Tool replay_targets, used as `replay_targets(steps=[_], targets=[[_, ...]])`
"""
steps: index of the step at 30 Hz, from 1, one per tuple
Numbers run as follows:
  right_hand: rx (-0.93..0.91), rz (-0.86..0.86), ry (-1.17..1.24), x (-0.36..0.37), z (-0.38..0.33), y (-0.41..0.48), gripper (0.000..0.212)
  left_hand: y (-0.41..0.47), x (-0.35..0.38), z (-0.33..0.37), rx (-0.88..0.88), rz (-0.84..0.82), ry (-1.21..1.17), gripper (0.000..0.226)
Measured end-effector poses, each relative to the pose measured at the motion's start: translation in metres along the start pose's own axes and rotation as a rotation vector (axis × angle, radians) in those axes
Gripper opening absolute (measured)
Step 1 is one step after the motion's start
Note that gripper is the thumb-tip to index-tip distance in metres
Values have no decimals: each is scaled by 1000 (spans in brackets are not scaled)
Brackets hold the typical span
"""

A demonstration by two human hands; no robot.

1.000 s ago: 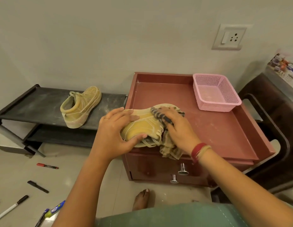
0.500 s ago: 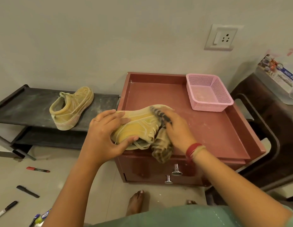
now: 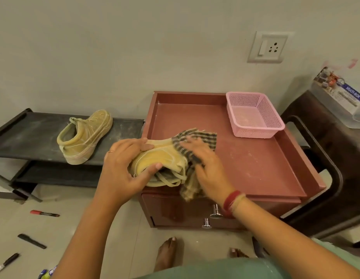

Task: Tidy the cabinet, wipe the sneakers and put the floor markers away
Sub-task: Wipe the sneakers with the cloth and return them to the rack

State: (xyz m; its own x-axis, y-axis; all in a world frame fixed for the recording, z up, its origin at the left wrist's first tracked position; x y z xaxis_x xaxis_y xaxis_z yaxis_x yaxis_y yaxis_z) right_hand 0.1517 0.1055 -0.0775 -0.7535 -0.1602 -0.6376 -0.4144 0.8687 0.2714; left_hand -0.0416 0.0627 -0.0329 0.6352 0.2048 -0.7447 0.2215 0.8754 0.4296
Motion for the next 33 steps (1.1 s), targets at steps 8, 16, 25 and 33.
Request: replay_targets(steps=[8,16,25,33], targets=[[3,-81,-53,-1,-7,-12,68,-1,-1,0,12,-4,-12,53],[60,-34,-23,-10,3,-10,64,1,-1,-4,-38,7,-50,50],[133,61,27,-21,13,-3,61,1,0,-4,-60,3,-75,51],[184,88,74,-19,17,-9,58,3,-2,-2,-70,29,-110,49]])
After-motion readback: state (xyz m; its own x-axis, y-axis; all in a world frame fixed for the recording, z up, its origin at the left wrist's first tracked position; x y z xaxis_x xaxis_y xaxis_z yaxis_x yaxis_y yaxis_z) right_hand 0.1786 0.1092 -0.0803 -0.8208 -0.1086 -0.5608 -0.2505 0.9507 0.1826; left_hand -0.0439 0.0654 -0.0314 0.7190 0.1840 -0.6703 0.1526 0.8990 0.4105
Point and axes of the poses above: each hand's wrist, its own y-axis towards the middle knuckle, its own x-axis out of the palm, z = x × y, the point moved 6 cm from there along y, towards the middle knuckle, and after that the axes turned 9 degrees about -z, right-handed, at the moved point
